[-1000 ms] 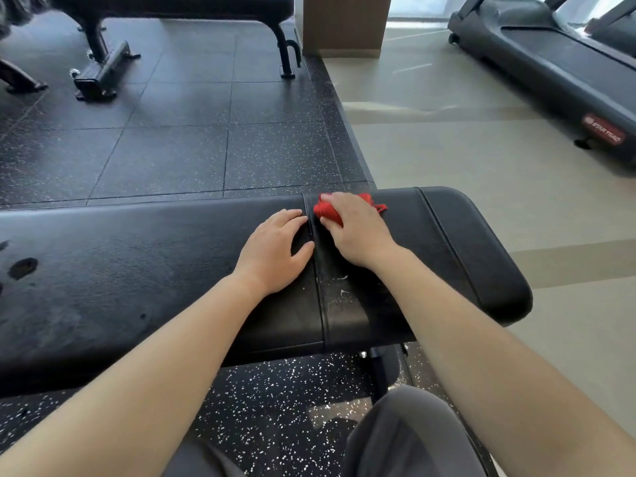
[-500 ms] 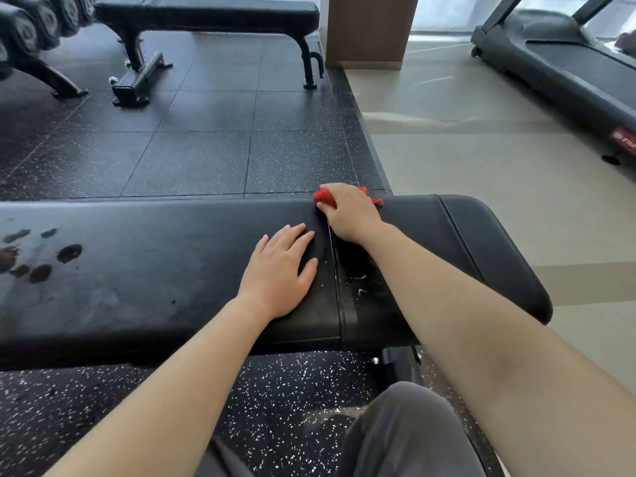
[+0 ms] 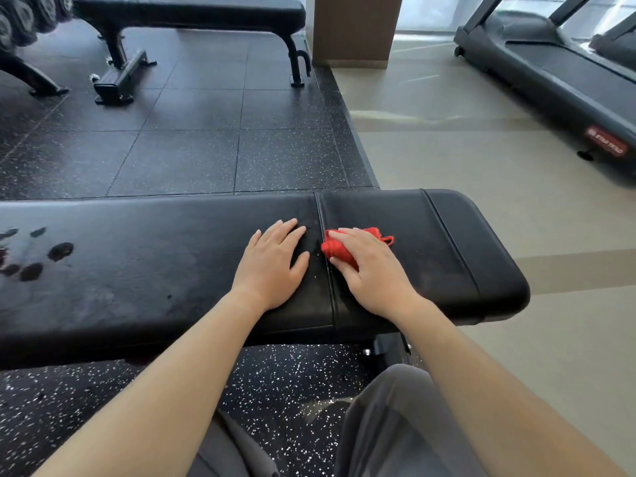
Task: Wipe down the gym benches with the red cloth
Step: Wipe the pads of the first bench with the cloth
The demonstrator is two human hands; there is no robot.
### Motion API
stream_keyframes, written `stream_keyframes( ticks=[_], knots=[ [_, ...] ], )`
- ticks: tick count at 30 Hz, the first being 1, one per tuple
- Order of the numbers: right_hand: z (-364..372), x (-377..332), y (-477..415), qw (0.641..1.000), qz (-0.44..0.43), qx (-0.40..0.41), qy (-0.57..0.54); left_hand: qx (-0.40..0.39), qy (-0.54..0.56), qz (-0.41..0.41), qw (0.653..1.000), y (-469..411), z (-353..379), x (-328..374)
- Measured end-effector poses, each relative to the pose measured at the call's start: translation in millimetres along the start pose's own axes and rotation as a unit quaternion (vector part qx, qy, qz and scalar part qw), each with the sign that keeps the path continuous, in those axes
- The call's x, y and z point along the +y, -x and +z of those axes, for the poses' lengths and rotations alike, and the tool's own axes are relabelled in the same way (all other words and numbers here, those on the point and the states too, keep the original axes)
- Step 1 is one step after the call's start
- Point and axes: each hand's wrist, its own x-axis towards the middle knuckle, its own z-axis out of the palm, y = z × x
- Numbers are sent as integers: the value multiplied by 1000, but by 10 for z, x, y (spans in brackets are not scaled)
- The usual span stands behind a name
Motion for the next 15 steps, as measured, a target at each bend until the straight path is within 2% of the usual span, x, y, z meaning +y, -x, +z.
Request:
stream_keyframes(
  ticks=[6,11,15],
  knots=[
    [-40,0,-388,998,51,-23,-8,12,20,-5,1000,39,3,-5],
    [-94,-73,131,999,6,-42,-6,27,23,-2,999,43,8,-2],
    [-87,-92,555,1000,-1,-20,-14,30,22,-4,999,36,19,6]
  ],
)
